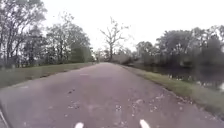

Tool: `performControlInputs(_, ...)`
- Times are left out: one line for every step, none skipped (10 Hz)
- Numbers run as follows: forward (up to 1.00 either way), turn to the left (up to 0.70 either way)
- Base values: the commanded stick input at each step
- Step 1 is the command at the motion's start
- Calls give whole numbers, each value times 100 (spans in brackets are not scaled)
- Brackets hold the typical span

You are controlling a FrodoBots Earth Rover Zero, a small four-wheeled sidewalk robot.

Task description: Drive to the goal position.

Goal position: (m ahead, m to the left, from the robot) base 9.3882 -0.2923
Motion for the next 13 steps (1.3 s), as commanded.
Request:
performControlInputs(70,0)
performControlInputs(70,0)
performControlInputs(70,0)
performControlInputs(70,0)
performControlInputs(70,0)
performControlInputs(70,0)
performControlInputs(70,0)
performControlInputs(70,0)
performControlInputs(70,0)
performControlInputs(70,0)
performControlInputs(70,0)
performControlInputs(70,0)
performControlInputs(70,0)
